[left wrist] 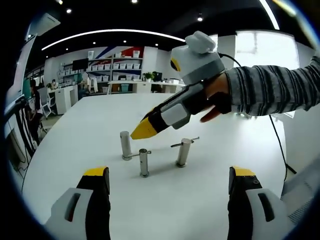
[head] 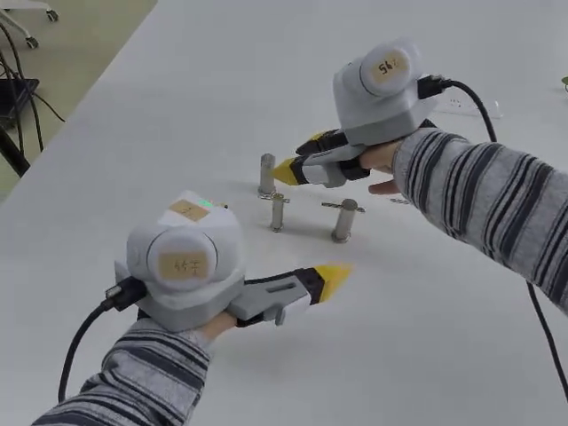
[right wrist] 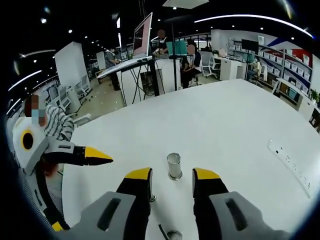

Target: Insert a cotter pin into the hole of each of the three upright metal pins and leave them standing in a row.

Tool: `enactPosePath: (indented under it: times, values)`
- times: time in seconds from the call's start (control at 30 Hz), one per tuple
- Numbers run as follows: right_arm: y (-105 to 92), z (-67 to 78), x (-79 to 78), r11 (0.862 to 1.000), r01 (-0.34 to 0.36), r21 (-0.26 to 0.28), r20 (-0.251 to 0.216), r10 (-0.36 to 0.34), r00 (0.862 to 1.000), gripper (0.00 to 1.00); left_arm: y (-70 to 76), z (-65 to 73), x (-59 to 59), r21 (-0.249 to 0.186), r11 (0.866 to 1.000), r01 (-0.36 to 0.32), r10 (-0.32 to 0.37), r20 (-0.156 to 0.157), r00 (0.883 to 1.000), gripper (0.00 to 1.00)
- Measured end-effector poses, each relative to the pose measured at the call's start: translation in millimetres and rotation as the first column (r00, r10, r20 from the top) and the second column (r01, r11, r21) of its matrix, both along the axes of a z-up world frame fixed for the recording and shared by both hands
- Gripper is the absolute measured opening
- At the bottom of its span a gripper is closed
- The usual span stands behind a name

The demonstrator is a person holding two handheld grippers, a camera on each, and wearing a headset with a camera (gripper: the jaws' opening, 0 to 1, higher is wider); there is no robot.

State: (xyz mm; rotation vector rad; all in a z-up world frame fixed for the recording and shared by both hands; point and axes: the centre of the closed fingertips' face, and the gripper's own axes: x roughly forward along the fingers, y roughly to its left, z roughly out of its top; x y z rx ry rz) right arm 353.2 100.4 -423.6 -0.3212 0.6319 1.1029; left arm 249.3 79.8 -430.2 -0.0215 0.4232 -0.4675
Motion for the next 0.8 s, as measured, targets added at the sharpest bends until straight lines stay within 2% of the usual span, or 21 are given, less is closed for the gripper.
enactPosePath:
  times: [0.07, 0.17, 0.27, 0.33, 0.57, 0.67, 0.73, 0.8]
  values:
    - [4.0, -3.6, 5.5, 1.000, 0.022, 0.014, -0.010, -0.022, 1.000, 0.27, 1.4, 0.9, -2.4, 0.025, 1.000, 0.004, -0.004, 0.015, 1.000, 0.99]
    - [8.8, -5.9, 7.6, 0.999, 0.035, 0.018, -0.009, -0.035, 0.999, 0.26, 2.1, 1.1, -4.0, 0.033, 0.999, 0.005, -0.006, 0.020, 1.000, 0.99]
    - [13.6, -9.0, 7.6, 0.999, 0.043, 0.019, -0.013, -0.042, 0.999, 0.25, 4.6, 1.3, -3.8, 0.034, 0.999, -0.009, 0.008, 0.035, 0.999, 0.99]
    - [16.2, -11.4, 9.4, 0.997, 0.067, 0.026, -0.019, -0.066, 0.998, 0.24, 4.9, 4.1, -2.9, 0.016, 1.000, -0.013, 0.013, 0.051, 0.999, 0.99]
    - [24.2, -20.5, 8.1, 0.995, 0.093, 0.027, -0.047, -0.091, 0.995, 0.19, 8.7, 1.8, -2.3, 0.035, 0.999, -0.015, 0.014, 0.049, 0.999, 0.99]
    - [27.3, -21.4, 10.7, 0.992, 0.115, 0.045, -0.068, -0.112, 0.991, 0.16, 9.4, 0.5, -2.5, 0.039, 0.999, -0.014, 0.012, 0.045, 0.999, 0.99]
    - [29.0, -22.9, 13.5, 0.988, 0.141, 0.064, -0.100, -0.134, 0.986, 0.13, 10.3, 0.5, -1.8, 0.040, 0.999, -0.017, 0.015, 0.048, 0.999, 0.99]
    - [29.1, -24.1, 12.8, 0.989, 0.136, 0.060, -0.098, -0.129, 0.987, 0.12, 10.9, 1.0, -1.4, 0.035, 0.999, -0.018, 0.017, 0.050, 0.999, 0.99]
